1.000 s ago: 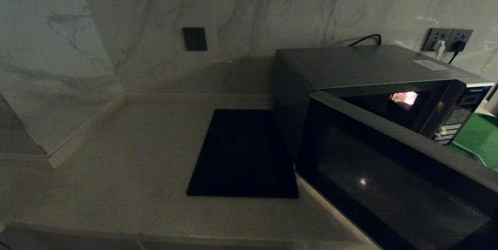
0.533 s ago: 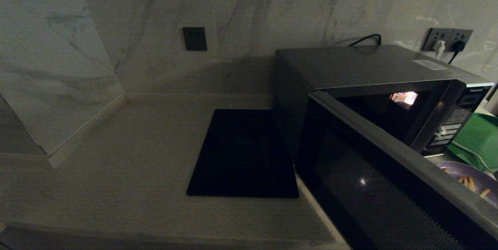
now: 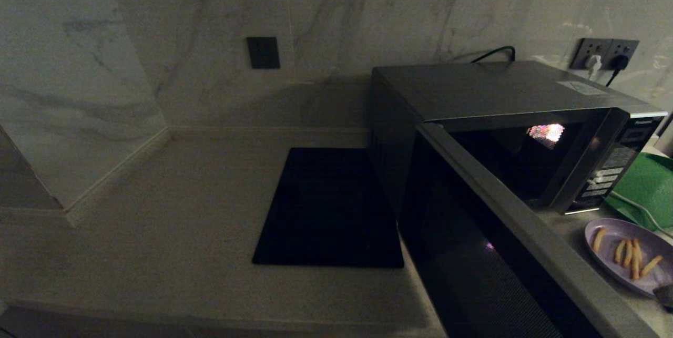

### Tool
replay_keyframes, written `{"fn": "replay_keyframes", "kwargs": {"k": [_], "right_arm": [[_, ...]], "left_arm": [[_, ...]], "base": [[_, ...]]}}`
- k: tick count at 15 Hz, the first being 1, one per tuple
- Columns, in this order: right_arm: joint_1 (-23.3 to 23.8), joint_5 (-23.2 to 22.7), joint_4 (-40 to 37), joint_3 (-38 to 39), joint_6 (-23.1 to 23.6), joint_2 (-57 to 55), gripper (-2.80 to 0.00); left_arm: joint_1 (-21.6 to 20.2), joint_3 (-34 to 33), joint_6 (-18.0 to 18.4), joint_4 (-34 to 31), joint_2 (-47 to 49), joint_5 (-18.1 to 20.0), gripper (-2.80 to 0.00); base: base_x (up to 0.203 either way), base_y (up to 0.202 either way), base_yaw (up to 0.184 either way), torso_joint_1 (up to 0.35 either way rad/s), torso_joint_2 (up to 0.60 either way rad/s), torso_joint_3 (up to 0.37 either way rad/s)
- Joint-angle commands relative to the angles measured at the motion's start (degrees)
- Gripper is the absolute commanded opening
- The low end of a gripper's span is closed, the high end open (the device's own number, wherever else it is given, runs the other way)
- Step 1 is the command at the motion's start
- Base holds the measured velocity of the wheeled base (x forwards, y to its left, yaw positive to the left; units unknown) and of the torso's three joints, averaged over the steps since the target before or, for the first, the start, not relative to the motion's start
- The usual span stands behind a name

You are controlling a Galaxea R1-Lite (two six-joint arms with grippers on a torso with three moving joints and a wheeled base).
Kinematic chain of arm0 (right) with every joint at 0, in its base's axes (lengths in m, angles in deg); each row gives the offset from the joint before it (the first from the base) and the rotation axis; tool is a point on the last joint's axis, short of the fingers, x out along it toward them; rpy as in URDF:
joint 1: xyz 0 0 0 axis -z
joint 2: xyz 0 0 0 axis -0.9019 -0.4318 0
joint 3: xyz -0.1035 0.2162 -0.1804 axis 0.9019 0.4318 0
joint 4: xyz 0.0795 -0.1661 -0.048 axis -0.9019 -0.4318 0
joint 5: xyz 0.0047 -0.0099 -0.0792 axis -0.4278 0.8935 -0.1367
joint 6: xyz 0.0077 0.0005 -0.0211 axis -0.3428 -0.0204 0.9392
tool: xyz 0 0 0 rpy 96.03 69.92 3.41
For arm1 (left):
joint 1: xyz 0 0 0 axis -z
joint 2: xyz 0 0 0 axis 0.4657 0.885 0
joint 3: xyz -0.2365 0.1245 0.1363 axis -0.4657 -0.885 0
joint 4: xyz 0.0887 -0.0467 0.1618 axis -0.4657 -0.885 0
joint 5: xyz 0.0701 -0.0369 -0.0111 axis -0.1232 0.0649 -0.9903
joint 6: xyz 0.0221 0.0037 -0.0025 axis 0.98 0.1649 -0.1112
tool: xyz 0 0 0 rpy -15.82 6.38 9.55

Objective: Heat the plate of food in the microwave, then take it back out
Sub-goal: Open the microwave oven

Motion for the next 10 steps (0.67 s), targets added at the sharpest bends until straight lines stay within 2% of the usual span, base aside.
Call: {"fn": "replay_keyframes", "kwargs": {"k": [1,7,10], "right_arm": [[-3.42,-0.44,-0.51,1.46,0.15,1.26,-2.8],[-15.04,0.13,-0.28,1.95,-0.35,1.56,-2.8],[-18.45,4.5,9.41,1.92,-1.11,1.76,-2.8]], "left_arm": [[0.0,0.0,-0.05,0.04,-0.09,-0.03,-2.8],[0.0,0.0,-0.05,0.04,-0.09,-0.03,-2.8],[0.0,0.0,-0.05,0.04,-0.09,-0.03,-2.8]], "base": [[0.0,0.0,0.0,0.0,0.0,0.0],[0.0,0.0,0.0,0.0,0.0,0.0],[0.0,0.0,0.0,0.0,0.0,0.0]]}}
